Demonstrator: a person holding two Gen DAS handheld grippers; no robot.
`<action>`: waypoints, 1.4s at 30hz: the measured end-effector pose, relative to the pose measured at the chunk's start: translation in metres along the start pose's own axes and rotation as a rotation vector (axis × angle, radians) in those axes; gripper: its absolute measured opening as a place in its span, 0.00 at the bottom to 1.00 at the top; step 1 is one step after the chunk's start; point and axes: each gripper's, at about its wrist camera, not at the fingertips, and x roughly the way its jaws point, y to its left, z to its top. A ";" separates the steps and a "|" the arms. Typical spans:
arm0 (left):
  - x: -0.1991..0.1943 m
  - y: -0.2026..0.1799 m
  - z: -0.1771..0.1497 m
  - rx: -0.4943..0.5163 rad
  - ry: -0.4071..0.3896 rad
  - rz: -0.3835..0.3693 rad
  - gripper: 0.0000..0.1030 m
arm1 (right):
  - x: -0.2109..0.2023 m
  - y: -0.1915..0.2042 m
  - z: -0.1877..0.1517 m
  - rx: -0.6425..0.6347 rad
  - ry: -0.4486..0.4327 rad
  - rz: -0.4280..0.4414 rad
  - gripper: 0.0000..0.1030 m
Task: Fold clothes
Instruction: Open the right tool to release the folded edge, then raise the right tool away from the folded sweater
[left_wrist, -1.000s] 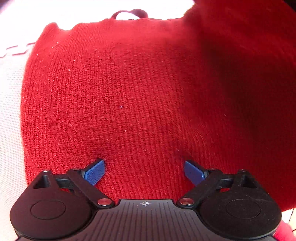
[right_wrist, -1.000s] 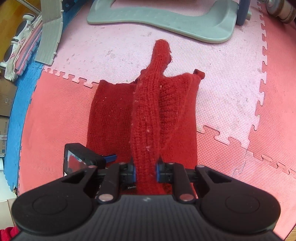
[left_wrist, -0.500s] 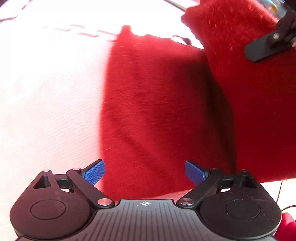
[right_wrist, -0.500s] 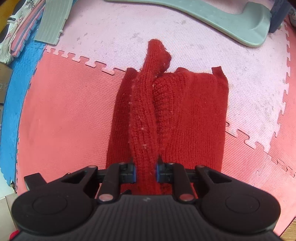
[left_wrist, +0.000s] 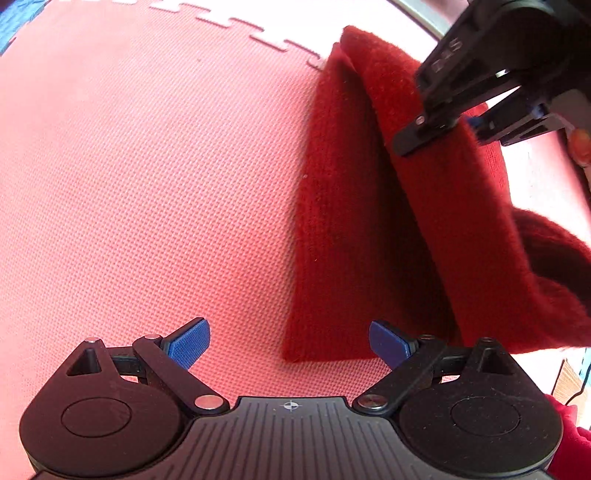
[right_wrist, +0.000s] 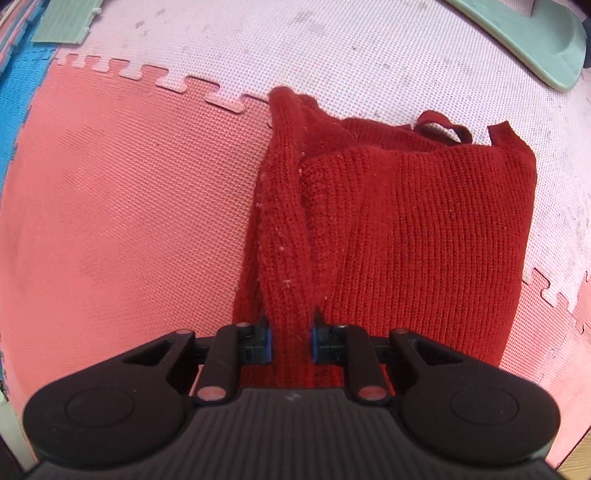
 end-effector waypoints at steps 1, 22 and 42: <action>0.001 0.003 0.000 -0.003 0.005 0.002 0.91 | 0.007 0.005 -0.003 -0.003 -0.007 -0.024 0.18; -0.023 0.018 -0.011 0.041 -0.065 0.092 0.92 | -0.049 -0.034 -0.062 -0.094 -0.092 0.202 0.43; -0.113 -0.080 0.024 0.273 -0.200 0.052 0.92 | -0.063 -0.050 -0.271 -0.813 -0.547 0.087 0.62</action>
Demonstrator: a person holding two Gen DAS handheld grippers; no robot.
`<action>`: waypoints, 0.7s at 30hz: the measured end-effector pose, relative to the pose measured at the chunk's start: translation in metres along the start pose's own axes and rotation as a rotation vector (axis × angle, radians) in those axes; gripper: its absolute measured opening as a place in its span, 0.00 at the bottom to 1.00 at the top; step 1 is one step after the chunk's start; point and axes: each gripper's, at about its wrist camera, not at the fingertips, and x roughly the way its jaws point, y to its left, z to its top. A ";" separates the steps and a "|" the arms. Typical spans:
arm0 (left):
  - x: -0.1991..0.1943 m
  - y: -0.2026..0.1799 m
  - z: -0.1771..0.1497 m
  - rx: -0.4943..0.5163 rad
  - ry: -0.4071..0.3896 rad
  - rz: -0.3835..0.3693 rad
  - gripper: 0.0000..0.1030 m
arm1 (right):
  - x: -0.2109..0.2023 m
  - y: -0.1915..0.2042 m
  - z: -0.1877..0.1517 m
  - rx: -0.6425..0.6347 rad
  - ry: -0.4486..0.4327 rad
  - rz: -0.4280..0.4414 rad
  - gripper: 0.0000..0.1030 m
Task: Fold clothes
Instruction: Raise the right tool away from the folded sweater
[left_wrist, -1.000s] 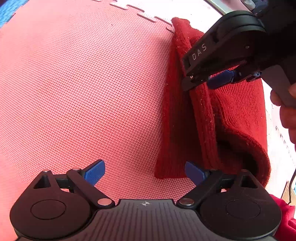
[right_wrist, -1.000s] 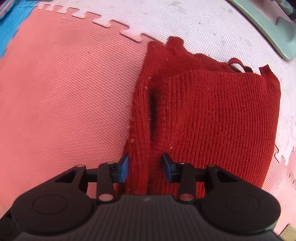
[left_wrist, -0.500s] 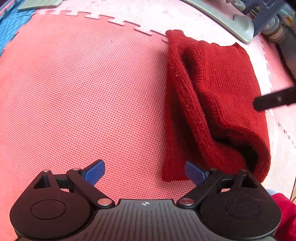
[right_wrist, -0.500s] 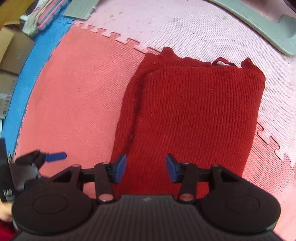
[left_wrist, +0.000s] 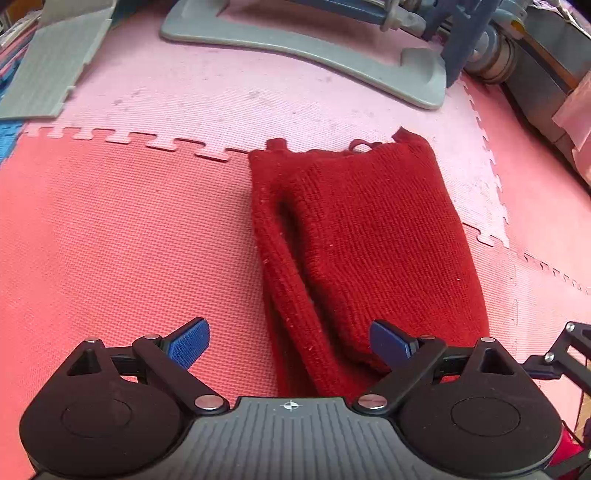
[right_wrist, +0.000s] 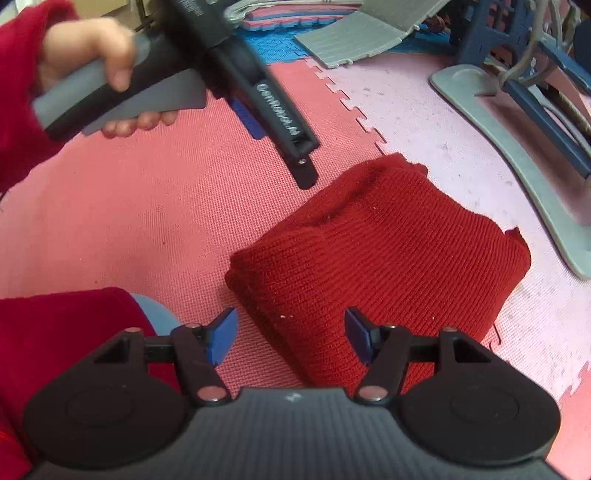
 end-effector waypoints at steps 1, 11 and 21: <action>0.004 -0.002 0.006 0.008 0.009 0.001 0.92 | 0.001 0.004 -0.002 -0.022 -0.015 -0.019 0.62; 0.024 -0.028 0.044 0.026 0.097 0.068 0.92 | 0.004 -0.003 0.011 0.148 0.080 -0.016 0.62; 0.022 -0.032 0.050 -0.040 0.103 0.107 0.92 | 0.007 0.003 0.017 0.209 0.086 -0.054 0.63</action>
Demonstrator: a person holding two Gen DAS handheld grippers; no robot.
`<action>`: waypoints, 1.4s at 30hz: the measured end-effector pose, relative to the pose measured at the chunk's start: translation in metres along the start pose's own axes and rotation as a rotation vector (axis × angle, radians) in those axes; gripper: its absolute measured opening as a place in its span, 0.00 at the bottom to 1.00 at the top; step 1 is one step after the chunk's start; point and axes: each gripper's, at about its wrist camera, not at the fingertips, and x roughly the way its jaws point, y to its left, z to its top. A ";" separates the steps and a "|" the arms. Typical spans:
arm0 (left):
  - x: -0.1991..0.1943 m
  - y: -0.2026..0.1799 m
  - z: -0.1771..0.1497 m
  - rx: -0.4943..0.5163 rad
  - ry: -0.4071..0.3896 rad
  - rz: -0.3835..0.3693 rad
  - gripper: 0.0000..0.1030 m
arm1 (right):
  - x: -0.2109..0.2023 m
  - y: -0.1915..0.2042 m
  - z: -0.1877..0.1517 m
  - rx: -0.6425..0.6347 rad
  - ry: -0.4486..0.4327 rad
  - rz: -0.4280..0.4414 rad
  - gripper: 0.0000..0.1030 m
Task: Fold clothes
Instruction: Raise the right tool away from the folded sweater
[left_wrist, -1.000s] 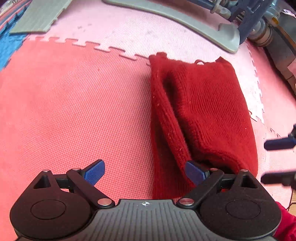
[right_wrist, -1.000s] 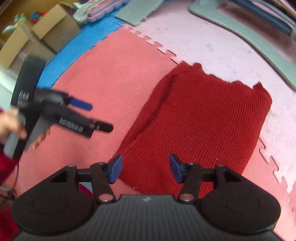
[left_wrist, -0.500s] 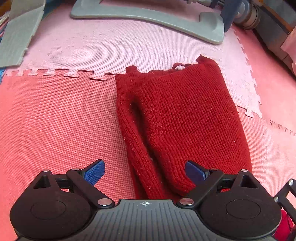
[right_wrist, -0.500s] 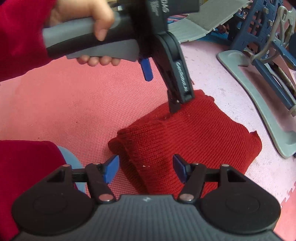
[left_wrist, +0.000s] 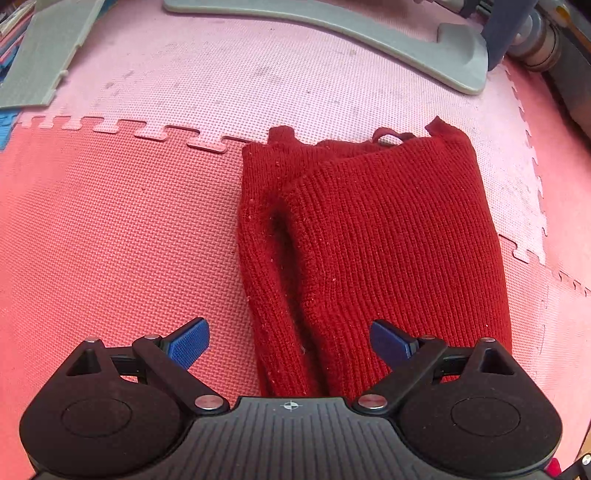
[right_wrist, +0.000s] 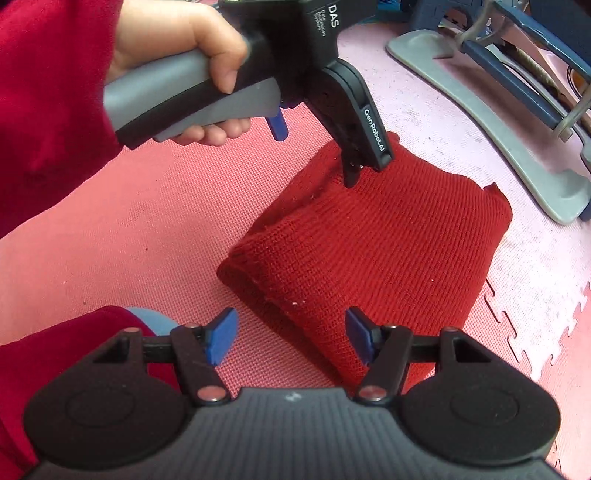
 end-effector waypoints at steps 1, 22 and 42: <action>-0.005 -0.003 -0.002 0.017 -0.007 0.008 0.92 | -0.001 -0.001 -0.002 0.009 -0.009 0.007 0.63; -0.114 -0.016 -0.143 -0.013 0.034 0.008 0.92 | 0.009 -0.013 -0.039 0.020 -0.016 0.013 0.63; -0.123 -0.013 -0.202 0.039 0.082 0.007 0.92 | -0.005 0.004 -0.043 0.030 0.031 -0.032 0.71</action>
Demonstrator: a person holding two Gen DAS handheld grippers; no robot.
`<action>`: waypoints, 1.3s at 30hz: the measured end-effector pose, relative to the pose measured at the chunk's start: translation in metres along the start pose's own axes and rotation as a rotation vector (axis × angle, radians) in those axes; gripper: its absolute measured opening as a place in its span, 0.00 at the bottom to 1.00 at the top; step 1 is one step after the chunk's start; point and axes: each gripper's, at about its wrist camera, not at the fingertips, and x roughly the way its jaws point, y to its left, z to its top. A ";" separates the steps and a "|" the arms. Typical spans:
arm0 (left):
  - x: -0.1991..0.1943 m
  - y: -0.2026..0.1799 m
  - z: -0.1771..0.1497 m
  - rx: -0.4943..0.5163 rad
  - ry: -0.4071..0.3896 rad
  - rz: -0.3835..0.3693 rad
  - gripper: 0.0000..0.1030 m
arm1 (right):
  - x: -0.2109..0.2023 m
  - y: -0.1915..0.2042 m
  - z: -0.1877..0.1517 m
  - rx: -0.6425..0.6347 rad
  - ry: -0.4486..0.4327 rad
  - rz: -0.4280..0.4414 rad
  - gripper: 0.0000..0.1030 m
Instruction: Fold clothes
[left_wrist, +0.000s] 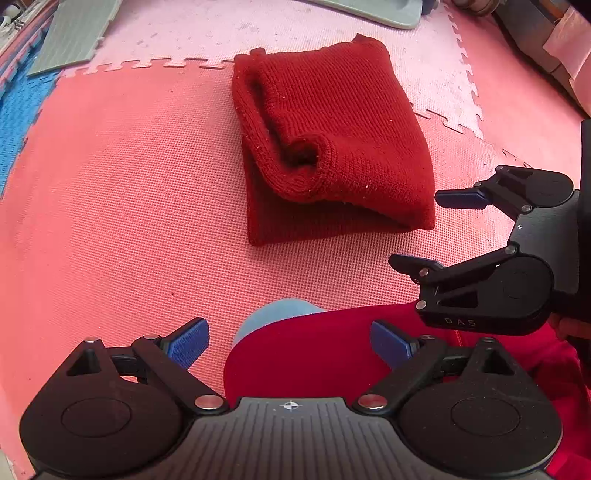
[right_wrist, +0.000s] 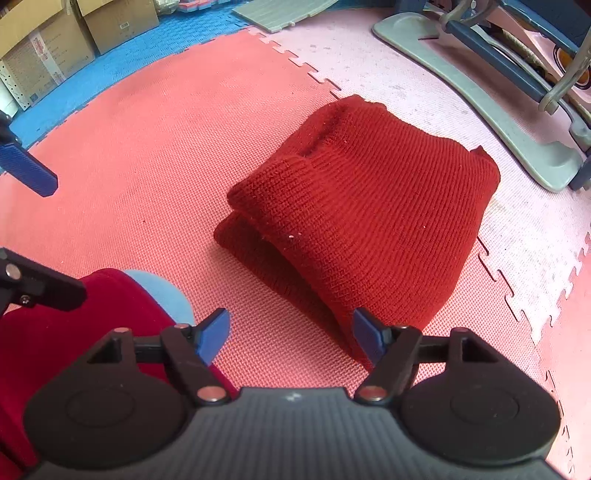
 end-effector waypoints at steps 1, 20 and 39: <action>0.000 0.001 -0.001 0.001 0.000 -0.001 0.92 | 0.000 0.000 0.001 -0.001 -0.006 0.001 0.71; 0.012 0.043 -0.002 -0.067 0.044 -0.044 0.92 | 0.048 0.037 0.059 -0.471 -0.103 -0.022 0.64; 0.029 0.058 -0.002 -0.086 0.069 -0.070 0.92 | 0.069 0.001 0.081 0.234 -0.192 0.096 0.14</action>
